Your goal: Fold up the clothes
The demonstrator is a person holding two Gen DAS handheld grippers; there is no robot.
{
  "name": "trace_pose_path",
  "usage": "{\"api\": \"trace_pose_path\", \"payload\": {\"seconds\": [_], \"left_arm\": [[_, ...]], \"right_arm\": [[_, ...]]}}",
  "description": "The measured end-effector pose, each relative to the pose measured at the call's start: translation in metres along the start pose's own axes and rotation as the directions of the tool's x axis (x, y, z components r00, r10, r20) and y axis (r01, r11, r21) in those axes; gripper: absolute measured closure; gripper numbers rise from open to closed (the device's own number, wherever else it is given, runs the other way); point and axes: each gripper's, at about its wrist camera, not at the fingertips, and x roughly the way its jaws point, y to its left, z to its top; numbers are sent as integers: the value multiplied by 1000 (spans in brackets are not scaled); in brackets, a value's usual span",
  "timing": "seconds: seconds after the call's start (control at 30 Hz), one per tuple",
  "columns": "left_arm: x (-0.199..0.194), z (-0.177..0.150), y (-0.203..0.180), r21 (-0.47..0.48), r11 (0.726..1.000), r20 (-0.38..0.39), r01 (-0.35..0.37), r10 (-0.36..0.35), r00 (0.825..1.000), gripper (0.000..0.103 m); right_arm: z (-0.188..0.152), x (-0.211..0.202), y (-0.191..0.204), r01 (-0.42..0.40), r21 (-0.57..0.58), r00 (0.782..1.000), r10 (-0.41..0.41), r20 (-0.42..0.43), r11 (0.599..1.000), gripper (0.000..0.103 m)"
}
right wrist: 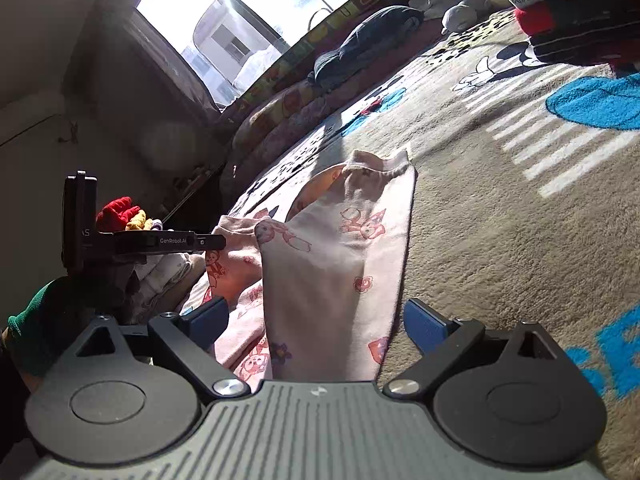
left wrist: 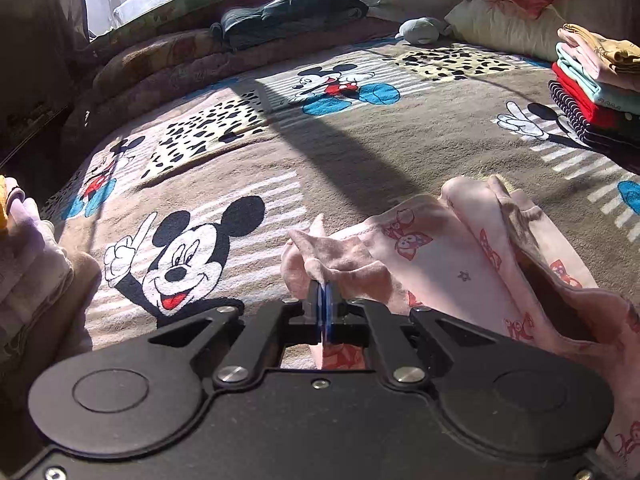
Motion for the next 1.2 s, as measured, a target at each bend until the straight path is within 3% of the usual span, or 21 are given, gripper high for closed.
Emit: {"api": "trace_pose_path", "payload": {"seconds": [0.3,0.53,0.83,1.2], "left_arm": [[-63,-7,40,-54,996,92,-72,77,993,103],[-96,-30,77,-105,985,107,-138,149,983,103],[-115,-71,123,-162,959,75,-234,248,966,103],[-120,-122,157,-220,926,26,-306,320,947,103]], "right_arm": [[-3,2,4,16,-40,1000,-16,7,999,8],[-6,4,7,30,-63,1000,-29,10,998,7],[-7,5,9,37,-77,999,-36,9,996,6],[-8,6,10,39,-90,999,-38,8,995,5]]}}
